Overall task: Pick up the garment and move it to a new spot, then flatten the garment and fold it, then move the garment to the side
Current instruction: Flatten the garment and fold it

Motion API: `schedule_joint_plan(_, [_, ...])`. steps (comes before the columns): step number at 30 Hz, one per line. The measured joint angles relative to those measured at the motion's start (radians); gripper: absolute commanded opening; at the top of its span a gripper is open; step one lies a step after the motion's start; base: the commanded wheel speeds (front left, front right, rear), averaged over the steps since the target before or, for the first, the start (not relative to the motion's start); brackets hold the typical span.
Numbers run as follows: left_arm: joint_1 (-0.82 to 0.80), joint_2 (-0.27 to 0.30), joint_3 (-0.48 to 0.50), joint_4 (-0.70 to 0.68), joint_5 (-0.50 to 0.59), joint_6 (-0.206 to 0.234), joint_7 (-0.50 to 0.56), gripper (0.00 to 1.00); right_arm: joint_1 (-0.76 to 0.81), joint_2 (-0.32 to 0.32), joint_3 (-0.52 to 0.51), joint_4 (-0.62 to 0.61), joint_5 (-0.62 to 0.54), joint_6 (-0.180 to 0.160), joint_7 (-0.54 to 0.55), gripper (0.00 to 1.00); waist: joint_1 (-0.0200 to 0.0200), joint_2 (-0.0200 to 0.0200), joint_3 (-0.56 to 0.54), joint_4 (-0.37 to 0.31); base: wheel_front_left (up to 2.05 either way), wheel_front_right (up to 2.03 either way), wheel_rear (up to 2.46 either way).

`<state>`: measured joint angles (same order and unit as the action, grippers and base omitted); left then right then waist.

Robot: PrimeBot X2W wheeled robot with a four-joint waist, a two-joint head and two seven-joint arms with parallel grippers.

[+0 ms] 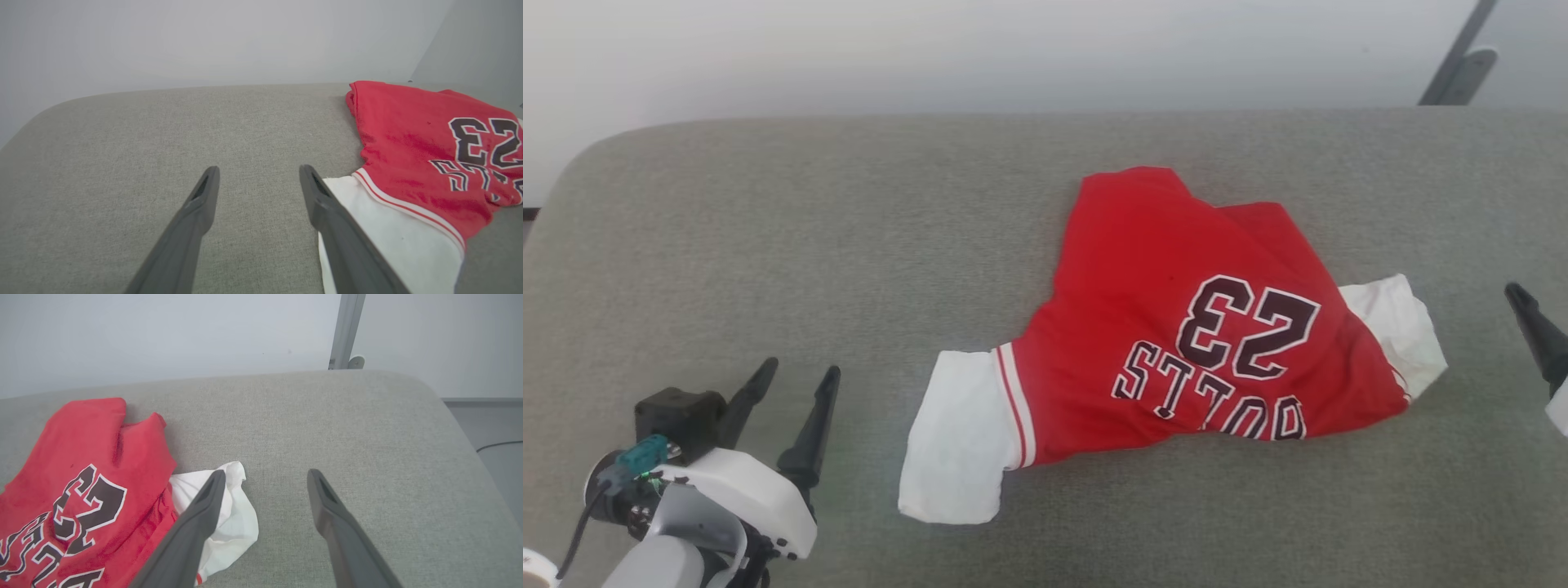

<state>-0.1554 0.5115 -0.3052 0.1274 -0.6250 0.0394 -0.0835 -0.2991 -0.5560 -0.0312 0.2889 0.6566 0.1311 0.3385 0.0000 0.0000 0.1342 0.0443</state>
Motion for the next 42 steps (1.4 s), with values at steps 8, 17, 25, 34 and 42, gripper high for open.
schedule_joint_plan(8, [0.008, 0.009, -0.031, -0.01, -0.022, -0.005, 0.091, 1.0, 0.063, 0.06, -0.078, -0.163, -0.081, 0.0, -0.122, 1.0, 0.0, 0.0, 0.012, -0.055, 0.0, 0.0, 0.0])
schedule_joint_plan(17, [0.005, 0.006, -0.073, 0.019, -0.067, 0.004, 0.243, 1.0, 0.142, 0.155, -0.154, -0.281, -0.155, 0.0, -0.197, 1.0, 0.0, 0.0, 0.028, -0.103, 0.0, 0.0, 0.0])
schedule_joint_plan(25, [-0.005, 0.015, -0.107, 0.057, -0.113, 0.038, 0.433, 1.0, 0.175, 0.201, -0.163, -0.328, -0.168, 0.0, -0.187, 1.0, 0.0, 0.0, 0.047, -0.135, 0.0, 0.0, 0.0])
schedule_joint_plan(34, [-0.053, 0.003, -0.123, 0.068, -0.164, 0.092, 0.597, 1.0, 0.2, 0.232, -0.164, -0.353, -0.172, 0.0, -0.171, 1.0, 0.0, 0.0001, 0.053, -0.154, 0.0, 0.0, 0.0])
schedule_joint_plan(42, [-0.078, -0.012, -0.16, 0.05, -0.166, 0.146, 0.71, 1.0, 0.207, 0.231, -0.151, -0.36, -0.165, 0.0, -0.146, 1.0, 0.0, 0.0, 0.046, -0.151, 0.0, 0.0, 0.0])
